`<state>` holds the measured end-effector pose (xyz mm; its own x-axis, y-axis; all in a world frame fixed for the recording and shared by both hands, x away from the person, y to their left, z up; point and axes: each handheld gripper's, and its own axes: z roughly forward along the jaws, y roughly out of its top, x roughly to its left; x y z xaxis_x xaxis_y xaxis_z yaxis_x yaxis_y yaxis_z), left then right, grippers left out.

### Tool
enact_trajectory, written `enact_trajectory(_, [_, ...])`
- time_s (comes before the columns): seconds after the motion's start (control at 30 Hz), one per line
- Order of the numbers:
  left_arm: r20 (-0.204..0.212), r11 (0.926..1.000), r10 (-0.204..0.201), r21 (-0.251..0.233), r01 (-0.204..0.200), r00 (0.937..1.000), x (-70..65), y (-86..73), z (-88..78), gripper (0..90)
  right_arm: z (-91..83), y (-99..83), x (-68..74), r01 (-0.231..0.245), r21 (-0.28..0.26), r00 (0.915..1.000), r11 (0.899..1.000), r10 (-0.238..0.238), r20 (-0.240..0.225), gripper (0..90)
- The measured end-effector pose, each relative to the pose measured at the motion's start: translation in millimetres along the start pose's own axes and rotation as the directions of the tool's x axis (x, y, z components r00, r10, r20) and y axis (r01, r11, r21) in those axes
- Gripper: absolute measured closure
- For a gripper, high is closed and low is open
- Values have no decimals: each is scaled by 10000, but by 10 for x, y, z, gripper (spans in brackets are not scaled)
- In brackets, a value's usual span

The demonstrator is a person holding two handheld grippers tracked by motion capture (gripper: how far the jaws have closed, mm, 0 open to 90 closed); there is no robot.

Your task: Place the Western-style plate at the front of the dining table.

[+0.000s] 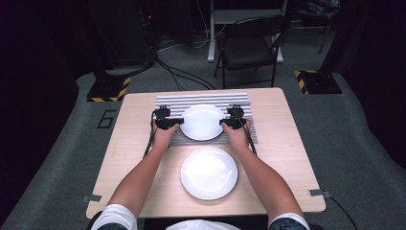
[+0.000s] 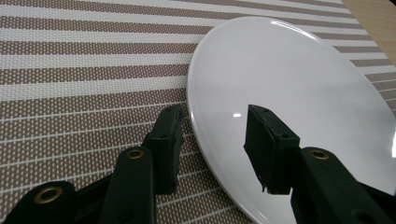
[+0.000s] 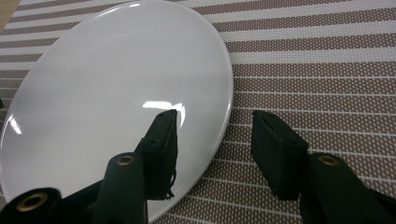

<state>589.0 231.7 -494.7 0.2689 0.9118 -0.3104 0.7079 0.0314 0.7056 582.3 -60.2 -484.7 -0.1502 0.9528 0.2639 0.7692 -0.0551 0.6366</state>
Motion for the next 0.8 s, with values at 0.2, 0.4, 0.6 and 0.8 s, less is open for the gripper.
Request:
enact_trajectory(0.2, [19,9999,163,-48,-163,9999,6,-10,-103,559,-106,-31,-24,189,-106,9997,9998,-190,-166,495])
enact_trajectory(0.4, [-50,9997,236,26,-236,9997,36,-45,-171,557,-217,-93,-55,86,-27,9993,10000,-87,-354,503])
enact_trajectory(0.6, [-82,9990,443,72,-443,9990,21,-78,-243,558,-350,-116,-66,269,-279,9983,9993,-283,-515,504])
enact_trajectory(0.8, [78,9992,393,-67,-393,9992,8,-112,-353,558,-463,-154,-93,364,-450,9973,9983,-392,-628,504])
